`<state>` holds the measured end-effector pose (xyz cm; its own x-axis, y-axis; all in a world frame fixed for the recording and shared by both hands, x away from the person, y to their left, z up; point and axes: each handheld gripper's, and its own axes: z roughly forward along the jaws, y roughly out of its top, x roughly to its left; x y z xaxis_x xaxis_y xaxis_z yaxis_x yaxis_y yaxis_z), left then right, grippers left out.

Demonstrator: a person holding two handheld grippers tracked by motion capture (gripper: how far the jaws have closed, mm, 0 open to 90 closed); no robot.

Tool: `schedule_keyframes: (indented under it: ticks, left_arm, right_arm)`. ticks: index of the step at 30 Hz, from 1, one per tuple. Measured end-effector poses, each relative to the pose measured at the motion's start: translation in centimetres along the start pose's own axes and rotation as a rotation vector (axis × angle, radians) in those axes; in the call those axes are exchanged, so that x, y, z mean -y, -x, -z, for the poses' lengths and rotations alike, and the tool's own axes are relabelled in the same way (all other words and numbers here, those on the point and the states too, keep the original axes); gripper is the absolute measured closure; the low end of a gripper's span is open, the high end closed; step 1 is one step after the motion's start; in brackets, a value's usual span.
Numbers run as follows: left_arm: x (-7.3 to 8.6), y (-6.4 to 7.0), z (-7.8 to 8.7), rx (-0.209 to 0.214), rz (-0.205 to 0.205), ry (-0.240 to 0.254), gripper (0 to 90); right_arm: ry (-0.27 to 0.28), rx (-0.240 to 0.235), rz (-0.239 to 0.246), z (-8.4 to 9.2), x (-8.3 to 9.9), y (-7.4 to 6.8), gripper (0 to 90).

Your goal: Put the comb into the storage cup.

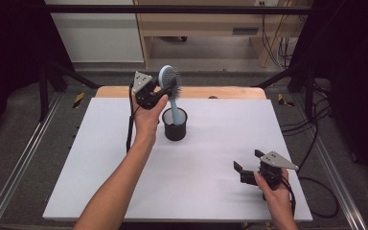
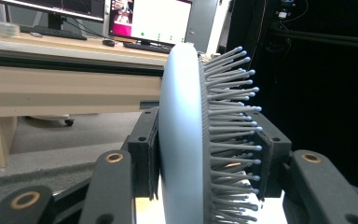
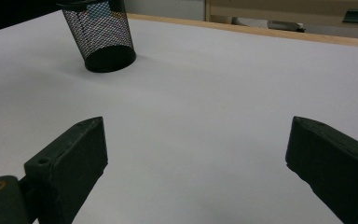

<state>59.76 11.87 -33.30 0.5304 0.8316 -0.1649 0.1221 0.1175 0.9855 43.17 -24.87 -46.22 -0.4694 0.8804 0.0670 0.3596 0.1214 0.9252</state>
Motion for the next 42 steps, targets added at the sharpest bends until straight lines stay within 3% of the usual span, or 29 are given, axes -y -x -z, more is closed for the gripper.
schedule_keyframes:
  ticks: [42]
  left_arm:
    - [2.0, -0.7, 0.0, 0.0, 0.028, -0.02, 51.9]
  right_arm:
    - [-0.003, 0.002, 0.024, -0.1, 0.1, -0.1, 5.8]
